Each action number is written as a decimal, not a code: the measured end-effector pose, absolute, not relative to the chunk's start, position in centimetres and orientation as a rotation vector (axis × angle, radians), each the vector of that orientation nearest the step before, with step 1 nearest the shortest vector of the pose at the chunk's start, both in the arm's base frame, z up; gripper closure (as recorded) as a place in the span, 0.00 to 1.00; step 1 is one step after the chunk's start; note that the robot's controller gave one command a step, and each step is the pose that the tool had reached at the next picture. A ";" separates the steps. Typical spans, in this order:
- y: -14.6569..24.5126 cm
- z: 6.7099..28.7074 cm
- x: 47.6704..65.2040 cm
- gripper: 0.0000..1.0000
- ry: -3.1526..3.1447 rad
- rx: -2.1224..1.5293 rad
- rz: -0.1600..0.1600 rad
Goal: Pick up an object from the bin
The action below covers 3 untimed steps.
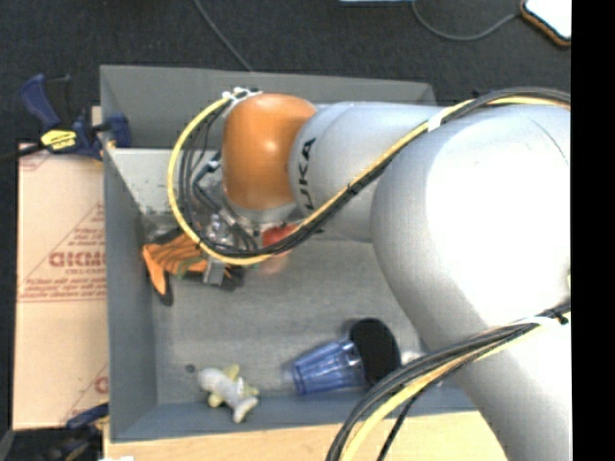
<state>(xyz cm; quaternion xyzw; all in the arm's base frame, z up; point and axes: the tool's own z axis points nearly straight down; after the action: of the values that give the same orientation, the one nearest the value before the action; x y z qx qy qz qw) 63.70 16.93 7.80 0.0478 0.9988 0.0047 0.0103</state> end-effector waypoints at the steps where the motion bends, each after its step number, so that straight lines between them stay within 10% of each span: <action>1: 16.9 7.8 63.7 1.00 3.117 0.150 0.015; 3: 16.9 10.5 63.7 1.00 3.115 0.151 0.018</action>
Offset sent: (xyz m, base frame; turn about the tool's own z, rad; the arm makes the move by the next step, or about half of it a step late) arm 0.0000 -0.0002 0.0185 0.0004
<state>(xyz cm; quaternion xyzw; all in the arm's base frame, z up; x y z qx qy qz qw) 63.69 16.89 10.54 0.0486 0.9987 0.0057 0.0115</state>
